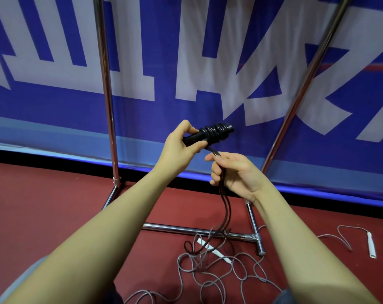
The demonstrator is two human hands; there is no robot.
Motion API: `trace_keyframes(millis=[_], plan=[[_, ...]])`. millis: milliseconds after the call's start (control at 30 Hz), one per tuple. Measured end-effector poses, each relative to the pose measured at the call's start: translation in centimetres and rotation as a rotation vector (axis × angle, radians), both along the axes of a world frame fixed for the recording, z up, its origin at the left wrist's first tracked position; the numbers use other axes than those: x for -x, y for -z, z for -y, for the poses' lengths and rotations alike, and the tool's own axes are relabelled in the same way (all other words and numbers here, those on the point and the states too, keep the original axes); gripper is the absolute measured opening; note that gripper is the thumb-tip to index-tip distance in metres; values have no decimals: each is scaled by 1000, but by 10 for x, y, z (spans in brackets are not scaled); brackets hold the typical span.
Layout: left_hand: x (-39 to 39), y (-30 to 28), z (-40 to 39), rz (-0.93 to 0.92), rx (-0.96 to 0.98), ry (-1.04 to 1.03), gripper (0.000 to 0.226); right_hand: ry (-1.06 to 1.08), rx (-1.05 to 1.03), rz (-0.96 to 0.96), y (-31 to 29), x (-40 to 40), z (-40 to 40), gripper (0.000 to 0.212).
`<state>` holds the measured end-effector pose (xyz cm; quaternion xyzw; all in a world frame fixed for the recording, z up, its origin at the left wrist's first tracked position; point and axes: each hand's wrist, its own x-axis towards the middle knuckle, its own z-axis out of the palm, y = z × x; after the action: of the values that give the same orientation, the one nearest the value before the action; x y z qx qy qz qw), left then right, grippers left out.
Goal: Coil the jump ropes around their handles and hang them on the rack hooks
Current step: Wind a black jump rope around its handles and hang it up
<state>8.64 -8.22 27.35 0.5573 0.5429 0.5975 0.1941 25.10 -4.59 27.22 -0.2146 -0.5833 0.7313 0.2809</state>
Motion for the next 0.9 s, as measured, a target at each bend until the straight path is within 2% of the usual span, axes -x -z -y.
trace_keyframes(millis=[167,267,367,533,667,733,900], plan=[[4,10,-2,-36,4,-78,24,-69,82,-91,3,3,1,17],[11,14,-2,-23,11,-131,29,-150,105,-126,5,4,0,29],[15,13,0,31,13,-142,30,-134,72,-98,3,7,2,23],[21,9,3,-8,114,30,24,13,-78,10,-7,3,-2,15],[17,3,6,-154,214,184,20,67,-144,70,-7,-7,-6,13],[17,0,8,-217,263,253,19,86,-189,123,-9,-10,-8,18],[19,-8,12,-242,350,429,21,237,-402,323,-14,-16,-12,33]])
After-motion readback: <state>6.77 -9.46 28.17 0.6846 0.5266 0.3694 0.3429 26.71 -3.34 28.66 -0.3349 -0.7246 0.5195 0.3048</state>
